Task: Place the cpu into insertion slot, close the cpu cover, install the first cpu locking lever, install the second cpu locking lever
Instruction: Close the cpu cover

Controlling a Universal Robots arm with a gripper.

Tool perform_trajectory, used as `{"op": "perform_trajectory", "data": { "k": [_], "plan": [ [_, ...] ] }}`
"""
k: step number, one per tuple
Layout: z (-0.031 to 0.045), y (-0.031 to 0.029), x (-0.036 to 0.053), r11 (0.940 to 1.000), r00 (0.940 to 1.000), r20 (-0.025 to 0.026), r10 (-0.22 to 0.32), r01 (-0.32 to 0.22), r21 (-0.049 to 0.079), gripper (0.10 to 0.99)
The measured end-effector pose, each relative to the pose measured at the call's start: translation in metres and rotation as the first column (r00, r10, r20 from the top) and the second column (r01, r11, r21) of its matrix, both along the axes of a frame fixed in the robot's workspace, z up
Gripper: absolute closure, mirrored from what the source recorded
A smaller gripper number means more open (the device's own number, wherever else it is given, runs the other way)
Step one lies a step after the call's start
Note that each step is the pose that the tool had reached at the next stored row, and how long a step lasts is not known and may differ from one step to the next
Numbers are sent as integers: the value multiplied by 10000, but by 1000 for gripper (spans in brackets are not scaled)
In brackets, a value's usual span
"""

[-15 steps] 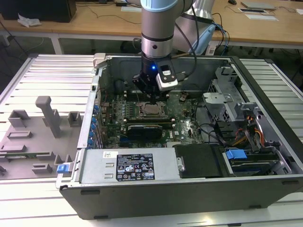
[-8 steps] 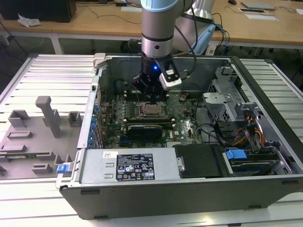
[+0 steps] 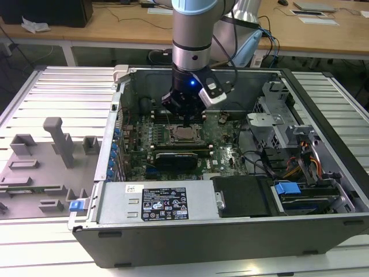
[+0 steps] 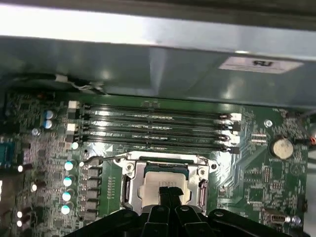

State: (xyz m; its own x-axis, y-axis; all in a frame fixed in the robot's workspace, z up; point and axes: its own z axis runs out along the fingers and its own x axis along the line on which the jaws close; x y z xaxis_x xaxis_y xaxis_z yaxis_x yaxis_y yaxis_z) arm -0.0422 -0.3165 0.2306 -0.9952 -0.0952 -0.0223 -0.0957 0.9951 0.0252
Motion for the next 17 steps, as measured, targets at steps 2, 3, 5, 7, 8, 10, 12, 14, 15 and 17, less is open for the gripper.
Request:
{"op": "perform_trajectory", "data": {
  "k": [2,3,5,7,8,10,12,14,15,17],
  "plan": [
    [0,0,0,9988,9988,0,498,-498,0,980],
    [0,0,0,9957,9957,0,928,-928,0,980],
    [4,-1,-1,9948,9948,-2,1018,-1018,-3,980],
    [49,0,0,9949,9949,0,1007,-1007,0,980],
    [72,0,0,9950,9950,0,998,-998,1,980],
    [133,0,0,9955,9955,0,951,-951,0,980],
    [192,0,0,9968,9968,0,801,-801,0,980],
    [235,0,0,9979,9979,2,643,-643,1,980],
    [248,0,0,9983,9983,2,582,-582,0,980],
    [250,0,0,9987,9987,5,519,-519,-1,980]
  ]
}}
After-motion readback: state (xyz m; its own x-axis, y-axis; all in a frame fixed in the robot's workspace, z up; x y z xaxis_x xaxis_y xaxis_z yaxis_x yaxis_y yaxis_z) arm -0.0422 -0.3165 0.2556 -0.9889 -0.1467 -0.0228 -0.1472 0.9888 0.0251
